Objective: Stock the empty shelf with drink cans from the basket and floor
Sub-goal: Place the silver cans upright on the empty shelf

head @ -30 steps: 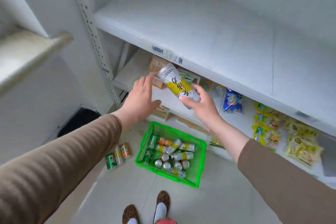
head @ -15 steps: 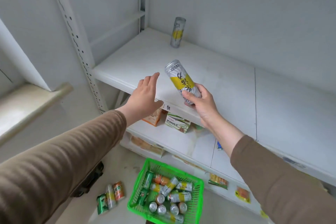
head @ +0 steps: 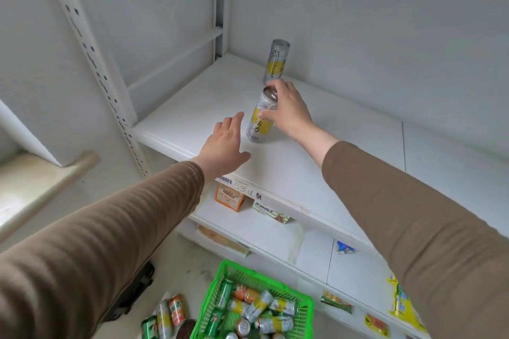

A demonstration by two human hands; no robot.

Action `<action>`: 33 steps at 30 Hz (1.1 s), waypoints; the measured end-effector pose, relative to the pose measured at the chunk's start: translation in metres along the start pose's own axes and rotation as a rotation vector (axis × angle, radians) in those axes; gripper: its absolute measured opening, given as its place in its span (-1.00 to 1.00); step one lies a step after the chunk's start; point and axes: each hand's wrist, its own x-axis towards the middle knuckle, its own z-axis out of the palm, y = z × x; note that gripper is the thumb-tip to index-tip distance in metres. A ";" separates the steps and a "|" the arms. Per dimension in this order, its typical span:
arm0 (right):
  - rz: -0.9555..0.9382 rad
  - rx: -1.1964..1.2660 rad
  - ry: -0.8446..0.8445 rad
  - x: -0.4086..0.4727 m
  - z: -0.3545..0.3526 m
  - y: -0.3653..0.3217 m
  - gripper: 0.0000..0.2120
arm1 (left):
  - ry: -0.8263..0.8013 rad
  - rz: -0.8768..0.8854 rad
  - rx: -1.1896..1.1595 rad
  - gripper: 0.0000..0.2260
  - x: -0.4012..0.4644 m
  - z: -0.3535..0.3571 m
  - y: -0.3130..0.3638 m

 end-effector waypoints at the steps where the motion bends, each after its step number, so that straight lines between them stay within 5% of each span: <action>1: 0.002 0.011 0.019 0.004 0.005 -0.002 -0.28 | 0.001 0.007 -0.002 -0.14 0.006 0.002 -0.003; 6: 0.135 0.294 0.159 -0.009 0.042 -0.001 -0.02 | 0.010 0.033 -0.036 -0.14 0.036 0.007 -0.021; 15: 0.329 0.431 0.185 0.007 0.089 0.014 -0.50 | -0.037 0.079 -0.024 -0.15 0.092 0.015 -0.045; 33: 0.508 0.344 0.258 0.147 0.098 0.048 -0.61 | -0.013 0.113 0.037 -0.19 0.200 0.009 -0.054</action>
